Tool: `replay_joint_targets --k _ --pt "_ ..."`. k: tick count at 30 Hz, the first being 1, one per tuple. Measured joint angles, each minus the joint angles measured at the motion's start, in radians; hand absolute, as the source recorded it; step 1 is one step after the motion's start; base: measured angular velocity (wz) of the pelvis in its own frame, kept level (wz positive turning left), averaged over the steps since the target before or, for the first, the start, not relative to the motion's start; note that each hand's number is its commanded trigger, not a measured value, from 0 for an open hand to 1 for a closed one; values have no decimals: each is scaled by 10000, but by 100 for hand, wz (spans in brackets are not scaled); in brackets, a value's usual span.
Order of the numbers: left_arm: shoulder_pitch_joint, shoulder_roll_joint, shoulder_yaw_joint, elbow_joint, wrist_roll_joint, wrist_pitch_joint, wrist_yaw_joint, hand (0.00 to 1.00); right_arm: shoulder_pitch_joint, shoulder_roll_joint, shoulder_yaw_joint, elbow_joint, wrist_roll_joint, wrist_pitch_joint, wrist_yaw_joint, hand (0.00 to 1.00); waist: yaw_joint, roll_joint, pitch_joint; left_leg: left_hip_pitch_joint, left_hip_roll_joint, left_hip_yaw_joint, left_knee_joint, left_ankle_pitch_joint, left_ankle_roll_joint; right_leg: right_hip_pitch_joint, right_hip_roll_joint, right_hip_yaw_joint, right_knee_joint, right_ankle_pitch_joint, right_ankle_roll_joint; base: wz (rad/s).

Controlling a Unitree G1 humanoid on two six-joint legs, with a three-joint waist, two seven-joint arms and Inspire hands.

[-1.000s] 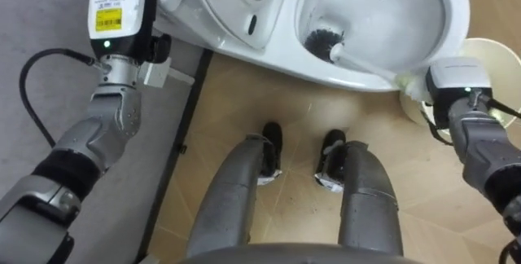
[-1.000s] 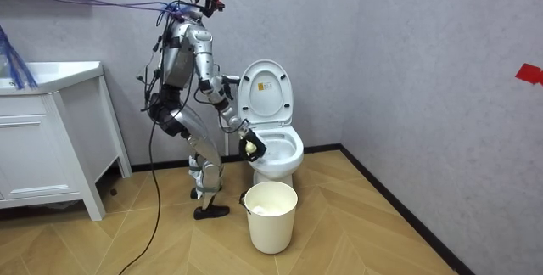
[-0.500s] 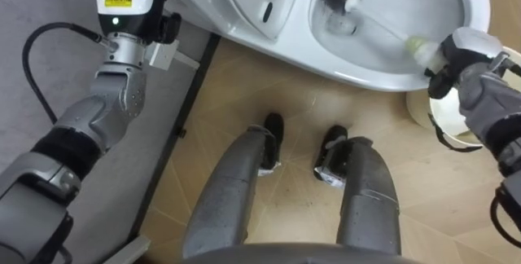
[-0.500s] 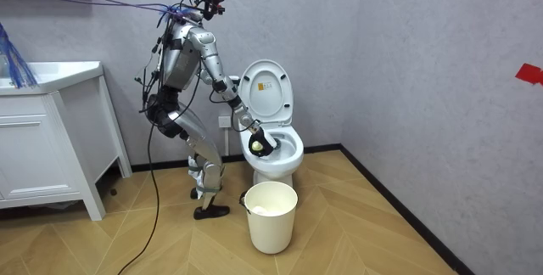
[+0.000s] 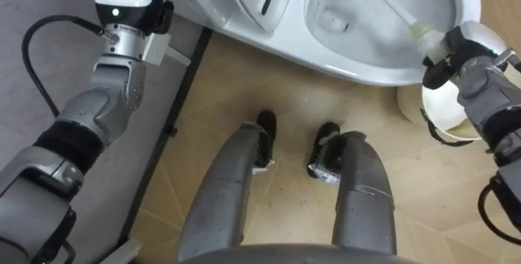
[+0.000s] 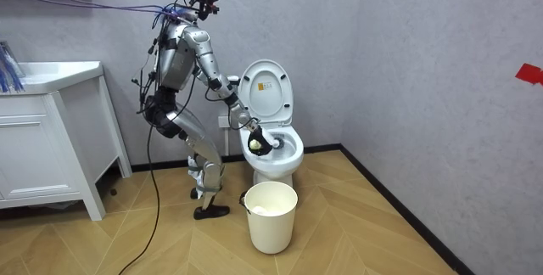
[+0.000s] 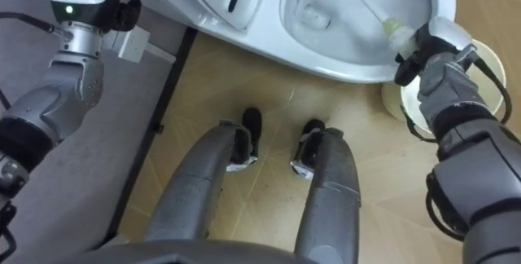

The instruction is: Brush toilet

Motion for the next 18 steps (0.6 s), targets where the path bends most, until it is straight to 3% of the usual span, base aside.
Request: replay_joint_targets --k 3,7,9,11,16,17,18 --pt "-1 -215 -6 115 8 89 -39 0 402 -5 262 56 -1296 31 35 100 134 151 -11 105 24 -43 -30 -16 5 140 85 -44 -137 25 34 -3" --pt "29 -674 33 291 -16 149 -29 0 815 -1 404 -64 -2735 349 82 100 430 650 -22 124 59 -1 -28 -72 12 148 150 -25 -220 73 24 -10" --pt "142 -773 118 278 -8 174 -207 0 851 24 389 -148 -3211 541 16 100 436 826 -97 164 74 8 -33 -107 5 184 145 -45 -249 78 5 -9" --pt "341 -784 220 287 -32 141 -464 0 1217 148 315 -574 -3935 878 20 100 374 932 -118 381 145 -31 -53 -185 -43 455 227 -40 -366 57 -27 0" --pt "1223 -788 455 54 -683 126 -894 0 2506 233 26 -1705 -4470 1113 61 100 -80 967 -158 1279 237 -52 -238 -394 -82 1369 417 31 -662 -111 -9 -4" --pt "1580 -788 594 20 -799 126 -932 0 2961 217 -40 -2122 -4710 1129 56 100 -219 1002 -249 1504 283 -50 -298 -473 -92 1610 492 61 -806 -122 -2 -17" --pt "1740 -780 656 -30 -808 128 -967 0 3124 223 -44 -2247 -4780 1124 49 100 -288 1029 -285 1628 340 -28 -333 -516 -95 1746 549 60 -908 -121 -2 -20"
